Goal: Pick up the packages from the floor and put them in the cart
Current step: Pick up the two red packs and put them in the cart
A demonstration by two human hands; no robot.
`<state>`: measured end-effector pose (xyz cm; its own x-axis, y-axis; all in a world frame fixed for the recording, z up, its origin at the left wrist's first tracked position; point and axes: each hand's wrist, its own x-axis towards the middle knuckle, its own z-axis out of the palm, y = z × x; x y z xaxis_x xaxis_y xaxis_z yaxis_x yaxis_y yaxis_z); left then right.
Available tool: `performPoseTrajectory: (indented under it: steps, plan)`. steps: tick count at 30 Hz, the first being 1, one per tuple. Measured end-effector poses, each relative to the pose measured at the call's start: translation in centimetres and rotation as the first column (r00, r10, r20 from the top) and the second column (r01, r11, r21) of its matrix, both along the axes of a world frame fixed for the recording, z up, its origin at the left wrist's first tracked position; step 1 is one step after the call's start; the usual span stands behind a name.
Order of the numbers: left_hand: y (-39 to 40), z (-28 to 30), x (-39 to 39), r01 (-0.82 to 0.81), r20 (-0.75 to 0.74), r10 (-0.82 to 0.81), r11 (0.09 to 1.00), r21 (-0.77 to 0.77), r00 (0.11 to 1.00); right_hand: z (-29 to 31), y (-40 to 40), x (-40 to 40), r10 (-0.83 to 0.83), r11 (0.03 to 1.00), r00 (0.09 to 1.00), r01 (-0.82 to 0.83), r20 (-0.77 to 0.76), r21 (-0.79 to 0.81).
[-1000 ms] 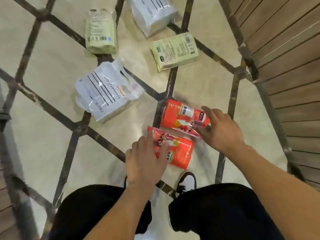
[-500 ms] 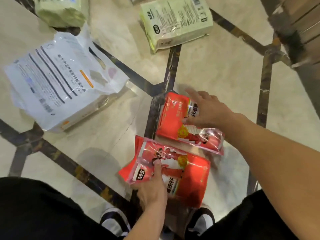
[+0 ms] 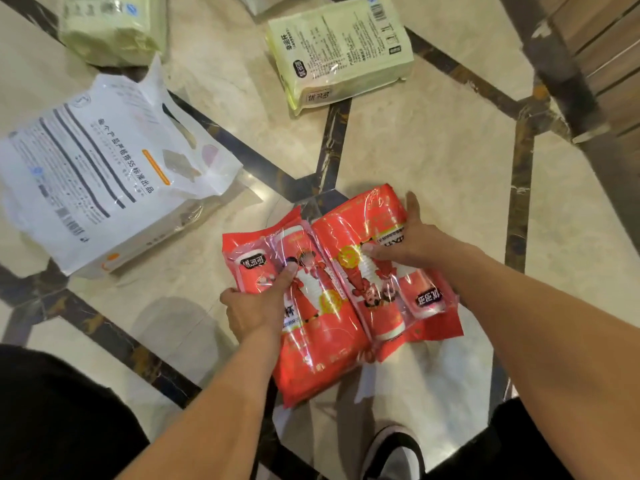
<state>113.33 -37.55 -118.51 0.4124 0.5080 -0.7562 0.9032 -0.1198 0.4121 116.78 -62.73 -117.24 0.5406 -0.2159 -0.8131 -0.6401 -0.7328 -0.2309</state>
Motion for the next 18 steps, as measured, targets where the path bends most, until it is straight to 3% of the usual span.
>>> performPoseTrajectory:
  steps: [5,11,15,18]
  plan:
    - [-0.4,0.6,0.3,0.023,0.002,-0.023,0.998,-0.06,1.0,0.9,-0.6,0.0,-0.085,0.996,0.994,0.086,0.073,-0.004]
    - [-1.2,1.1,-0.4,0.153,0.136,-0.156,0.988,0.028,0.978,1.4,-0.1,-0.6,-0.15,0.988,0.956,0.137,0.253,0.067]
    - [-2.3,2.4,0.5,0.263,0.136,-0.274,0.96,0.092,0.952,2.1,0.5,-0.5,-0.125,0.99,0.904,0.143,0.409,-0.012]
    - [-2.9,6.0,0.8,0.296,0.13,-0.312,0.947,0.127,0.941,5.2,1.3,-1.2,-0.197,0.976,0.865,0.217,0.462,0.01]
